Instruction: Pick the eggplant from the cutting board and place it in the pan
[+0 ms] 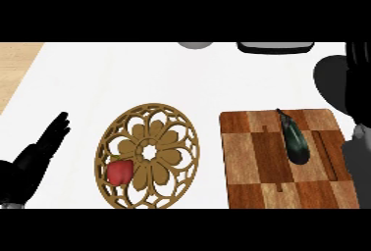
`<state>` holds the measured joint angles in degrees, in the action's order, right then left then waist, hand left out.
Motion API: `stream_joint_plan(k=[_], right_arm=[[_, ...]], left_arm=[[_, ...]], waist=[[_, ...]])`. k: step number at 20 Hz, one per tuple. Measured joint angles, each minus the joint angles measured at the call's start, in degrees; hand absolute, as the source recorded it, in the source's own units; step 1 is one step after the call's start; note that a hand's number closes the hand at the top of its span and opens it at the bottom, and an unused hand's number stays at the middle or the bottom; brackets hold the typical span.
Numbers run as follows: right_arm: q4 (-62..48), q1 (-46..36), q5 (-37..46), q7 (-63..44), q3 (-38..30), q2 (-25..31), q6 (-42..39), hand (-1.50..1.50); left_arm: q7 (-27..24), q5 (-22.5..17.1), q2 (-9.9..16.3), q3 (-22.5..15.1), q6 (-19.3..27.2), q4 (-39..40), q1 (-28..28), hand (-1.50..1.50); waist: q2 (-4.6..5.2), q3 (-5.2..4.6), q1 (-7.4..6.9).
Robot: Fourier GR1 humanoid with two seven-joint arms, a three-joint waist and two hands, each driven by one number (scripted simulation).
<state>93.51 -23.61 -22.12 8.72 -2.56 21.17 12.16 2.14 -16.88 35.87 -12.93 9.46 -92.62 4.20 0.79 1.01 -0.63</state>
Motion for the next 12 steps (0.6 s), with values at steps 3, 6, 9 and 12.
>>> stream_joint_plan(k=[3, 6, 9, 12], right_arm=[[-1.1, -0.6, 5.8, 0.7, 5.5, 3.3, -3.8, 1.50], [-1.4, -2.2, 14.7, 0.5, 13.9, 9.8, -10.2, 1.50], [-0.8, -4.7, 27.4, 3.2, 17.6, 18.0, -11.0, -1.50], [-2.5, -4.5, 38.0, 8.9, 22.6, 19.5, -8.2, -1.50]], left_arm=[[0.6, -0.9, -2.2, -1.0, -0.5, -0.2, -1.4, 0.00], [1.0, -3.1, -5.5, -2.7, -1.3, -1.0, -2.9, 0.00], [1.8, -5.1, -8.5, -4.3, -1.9, -1.2, -3.1, 0.00], [3.3, -7.2, -12.0, -5.6, -1.9, -0.7, -4.7, 0.00]], waist=[[-0.12, -0.61, -0.23], [0.13, -1.32, -1.15], [-0.28, -2.00, -0.54], [-0.04, -1.49, -0.45]])
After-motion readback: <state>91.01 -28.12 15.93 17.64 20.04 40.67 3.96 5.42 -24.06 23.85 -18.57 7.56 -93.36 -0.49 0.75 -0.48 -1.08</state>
